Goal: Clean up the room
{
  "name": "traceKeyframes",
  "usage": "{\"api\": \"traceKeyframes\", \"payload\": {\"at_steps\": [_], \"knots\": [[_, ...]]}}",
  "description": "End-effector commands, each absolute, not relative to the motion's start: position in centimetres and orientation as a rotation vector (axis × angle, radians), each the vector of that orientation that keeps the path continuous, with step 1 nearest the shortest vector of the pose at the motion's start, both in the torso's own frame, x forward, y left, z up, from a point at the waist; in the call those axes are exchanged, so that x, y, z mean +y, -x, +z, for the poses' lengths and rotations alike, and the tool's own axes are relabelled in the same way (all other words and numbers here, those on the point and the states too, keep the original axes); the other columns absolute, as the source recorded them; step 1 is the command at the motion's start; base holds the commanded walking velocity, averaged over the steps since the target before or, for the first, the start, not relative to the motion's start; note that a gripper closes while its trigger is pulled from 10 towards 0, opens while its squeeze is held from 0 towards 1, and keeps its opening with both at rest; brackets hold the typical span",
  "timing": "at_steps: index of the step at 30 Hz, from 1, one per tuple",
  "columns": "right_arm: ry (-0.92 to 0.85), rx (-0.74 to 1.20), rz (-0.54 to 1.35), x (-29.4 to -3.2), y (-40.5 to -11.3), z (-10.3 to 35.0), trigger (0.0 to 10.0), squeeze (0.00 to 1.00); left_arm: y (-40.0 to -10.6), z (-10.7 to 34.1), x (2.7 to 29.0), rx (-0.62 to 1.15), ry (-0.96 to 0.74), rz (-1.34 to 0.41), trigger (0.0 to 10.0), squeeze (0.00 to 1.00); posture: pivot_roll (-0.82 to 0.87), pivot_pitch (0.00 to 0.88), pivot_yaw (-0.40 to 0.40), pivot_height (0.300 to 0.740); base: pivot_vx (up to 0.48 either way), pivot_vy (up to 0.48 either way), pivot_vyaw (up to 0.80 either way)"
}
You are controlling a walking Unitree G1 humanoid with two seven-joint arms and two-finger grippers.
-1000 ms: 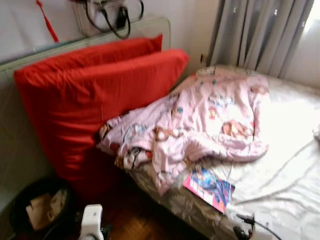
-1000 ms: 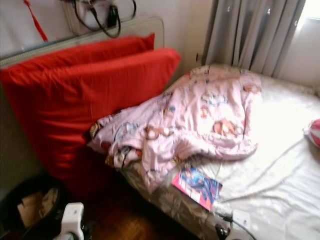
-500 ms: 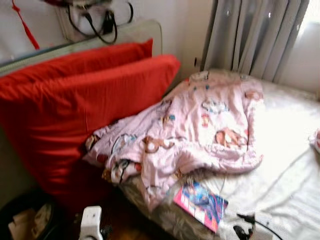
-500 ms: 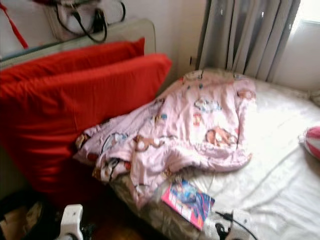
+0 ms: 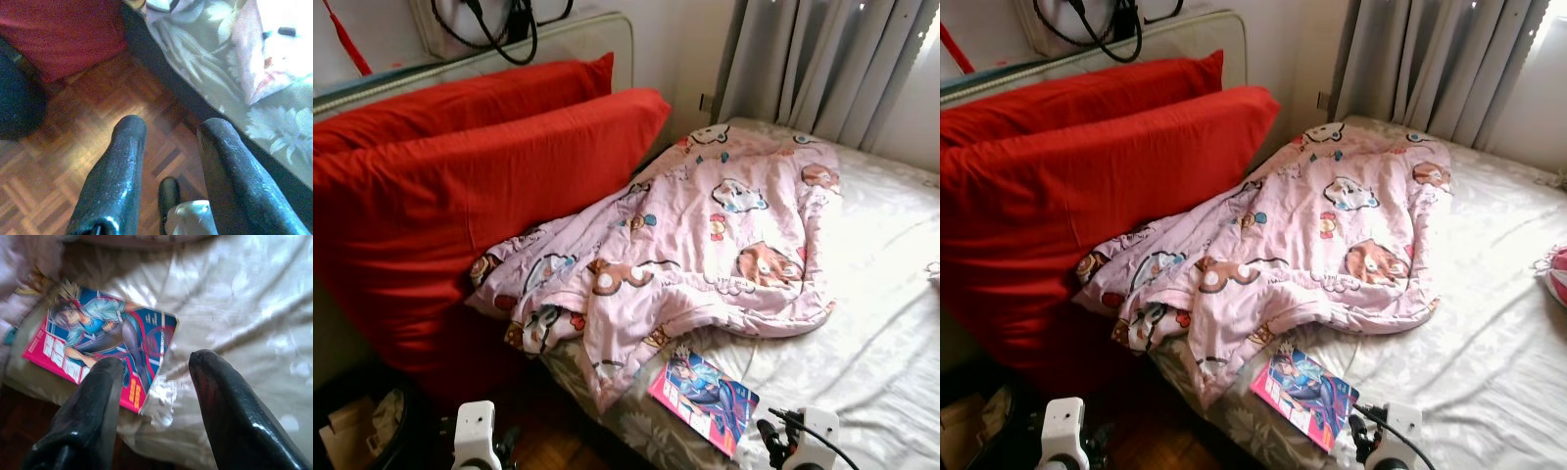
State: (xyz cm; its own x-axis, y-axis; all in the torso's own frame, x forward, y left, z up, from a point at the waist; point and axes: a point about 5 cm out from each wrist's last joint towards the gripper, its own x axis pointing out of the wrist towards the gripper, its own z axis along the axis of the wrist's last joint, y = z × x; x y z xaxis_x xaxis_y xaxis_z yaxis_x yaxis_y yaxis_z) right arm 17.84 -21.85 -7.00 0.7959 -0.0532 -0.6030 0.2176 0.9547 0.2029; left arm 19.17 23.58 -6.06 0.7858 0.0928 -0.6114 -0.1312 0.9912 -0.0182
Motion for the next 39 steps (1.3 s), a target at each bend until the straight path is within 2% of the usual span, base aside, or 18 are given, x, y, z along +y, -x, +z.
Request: {"api": "traceKeyframes", "payload": {"at_steps": [1, 6, 7, 8, 9, 11, 19, 20, 21, 22, 23, 30, 39], "knots": [[-0.285, 0.588, -0.149, -21.9, -17.4, -6.9, 10.0, 0.00, -18.4, -6.3, 23.8, 0.636, 0.081, 0.142, 10.0, 0.00, -0.01, 0.052, -0.005, 0.740, 0.000, 0.000, 0.00], [-0.286, 0.524, -0.129, -22.0, -16.1, -6.9, 10.0, 0.00, -17.1, -6.4, 23.8, 0.598, 0.076, 0.124, 10.0, 0.00, -0.02, 0.070, -0.002, 0.740, 0.000, 0.000, 0.00], [-0.272, 0.453, -0.107, -21.7, -18.4, -5.7, 10.0, 0.00, -16.9, -6.4, 23.8, 0.591, 0.071, 0.120, 10.0, 0.00, -0.02, 0.072, -0.003, 0.740, 0.000, 0.000, 0.00], [-0.238, 0.274, -0.054, -20.3, -25.1, -1.5, 10.0, 0.00, -16.5, -6.5, 23.8, 0.573, 0.074, 0.119, 10.0, 0.00, -0.03, 0.079, -0.006, 0.740, 0.000, 0.000, 0.00], [-0.225, 0.224, -0.036, -19.8, -26.8, -0.1, 10.0, 0.00, -16.2, -6.5, 23.8, 0.565, 0.083, 0.123, 10.0, 0.00, -0.03, 0.082, -0.008, 0.740, 0.000, 0.000, 0.00], [-0.212, 0.177, -0.011, -19.5, -27.5, 0.7, 10.0, 0.00, -15.6, -6.5, 23.9, 0.543, 0.087, 0.123, 10.0, 0.00, -0.03, 0.089, -0.017, 0.740, 0.000, 0.000, 0.00], [-0.226, 0.090, -0.005, -19.2, -26.8, 1.2, 10.0, 0.00, -13.7, -6.5, 24.0, 0.498, 0.065, 0.121, 10.0, 0.00, -0.02, 0.086, -0.050, 0.740, 0.000, 0.000, 0.00], [-0.221, 0.085, -0.006, -19.2, -26.6, 1.2, 10.0, 0.00, -16.1, -5.1, 23.8, 0.381, 0.028, 0.099, 10.0, 0.00, -0.02, 0.087, -0.053, 0.740, 0.000, 0.000, 0.00], [-0.205, 0.079, -0.010, -19.3, -26.1, 1.1, 10.0, 0.00, -24.8, 1.9, 22.8, 0.019, -0.055, 0.042, 10.0, 0.00, -0.01, 0.087, -0.059, 0.740, 0.000, 0.000, 0.00], [-0.205, 0.079, -0.010, -19.3, -26.1, 1.1, 10.0, 0.00, -24.8, 1.9, 22.8, 0.019, -0.055, 0.042, 10.0, 0.00, -0.01, 0.087, -0.059, 0.740, 0.000, 0.000, 0.00], [-0.194, 0.076, -0.015, -19.3, -25.6, 1.1, 10.0, 0.00, -27.8, 6.2, 22.0, -0.145, -0.101, 0.013, 10.0, 0.00, -0.01, 0.089, -0.061, 0.740, 0.000, 0.000, 0.00], [-0.194, 0.078, -0.043, -19.4, -23.4, 0.8, 10.0, 0.00, -27.9, 9.1, 20.8, -0.259, -0.107, -0.045, 10.0, 0.00, -0.02, 0.100, -0.053, 0.740, 0.000, 0.000, 0.00], [-0.166, 0.040, -0.059, -19.5, -22.0, 2.1, 10.0, 0.00, -25.1, 8.7, 21.2, -0.172, -0.090, -0.027, 10.0, 0.00, -0.02, 0.097, -0.050, 0.740, 0.000, 0.000, 0.00]]}}
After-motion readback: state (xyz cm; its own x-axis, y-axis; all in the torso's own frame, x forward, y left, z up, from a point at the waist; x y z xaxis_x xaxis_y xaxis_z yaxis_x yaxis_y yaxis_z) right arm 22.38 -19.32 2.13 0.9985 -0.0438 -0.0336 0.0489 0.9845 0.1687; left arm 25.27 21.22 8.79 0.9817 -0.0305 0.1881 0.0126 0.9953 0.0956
